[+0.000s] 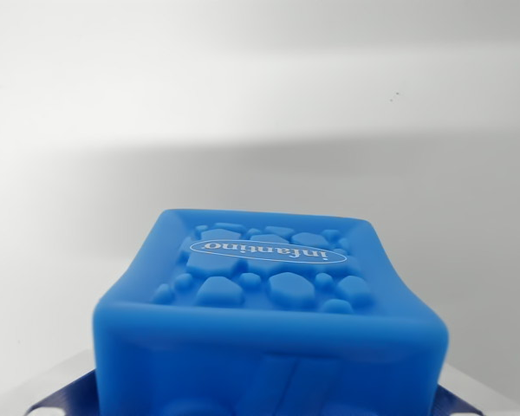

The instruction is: Stack cube

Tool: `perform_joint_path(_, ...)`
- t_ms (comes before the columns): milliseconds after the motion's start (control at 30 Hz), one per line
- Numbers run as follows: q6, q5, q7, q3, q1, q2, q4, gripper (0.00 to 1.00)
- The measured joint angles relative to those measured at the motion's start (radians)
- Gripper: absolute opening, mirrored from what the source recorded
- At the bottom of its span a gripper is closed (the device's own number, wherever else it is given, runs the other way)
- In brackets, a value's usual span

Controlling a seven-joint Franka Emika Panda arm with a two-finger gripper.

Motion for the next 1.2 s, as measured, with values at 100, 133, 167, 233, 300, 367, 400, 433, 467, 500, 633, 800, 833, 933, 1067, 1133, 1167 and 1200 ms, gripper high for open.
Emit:
perform_joint_path(100, -0.015, 0.0, 0.0, -0.002, 0.001, -0.018, -0.003, 0.0)
perform_joint_path(133, -0.02, 0.0, 0.0, -0.002, 0.002, -0.024, -0.004, 0.0)
perform_joint_path(167, -0.022, -0.001, 0.0, -0.002, 0.002, -0.027, -0.005, 0.0)
perform_joint_path(233, -0.031, -0.001, 0.001, -0.004, 0.003, -0.041, -0.008, 0.0)
perform_joint_path(300, -0.042, -0.001, 0.001, -0.005, 0.004, -0.054, -0.011, 0.0)
perform_joint_path(367, -0.052, -0.002, 0.001, -0.006, 0.004, -0.067, -0.013, 0.0)
perform_joint_path(400, -0.058, -0.002, 0.002, -0.006, 0.004, -0.073, -0.013, 0.0)
perform_joint_path(433, -0.063, -0.003, 0.002, -0.007, 0.005, -0.079, -0.014, 0.0)
perform_joint_path(467, -0.068, -0.003, 0.002, -0.007, 0.005, -0.085, -0.015, 0.0)
perform_joint_path(500, -0.071, -0.004, 0.002, -0.007, 0.005, -0.088, -0.015, 0.0)
perform_joint_path(633, -0.095, -0.007, 0.004, -0.008, 0.005, -0.115, -0.017, 0.0)
perform_joint_path(800, -0.123, -0.011, 0.007, -0.009, 0.005, -0.146, -0.019, 0.0)
perform_joint_path(833, -0.13, -0.011, 0.007, -0.009, 0.005, -0.153, -0.02, 0.0)
perform_joint_path(933, -0.151, -0.013, 0.009, -0.009, 0.005, -0.175, -0.02, 0.0)
perform_joint_path(1067, -0.176, -0.016, 0.01, -0.009, 0.005, -0.199, -0.02, 0.0)
perform_joint_path(1133, -0.19, -0.017, 0.011, -0.01, 0.005, -0.213, -0.019, 0.0)
perform_joint_path(1167, -0.195, -0.018, 0.011, -0.01, 0.005, -0.218, -0.019, 0.0)
perform_joint_path(1200, -0.202, -0.018, 0.012, -0.01, 0.005, -0.226, -0.019, 0.0)
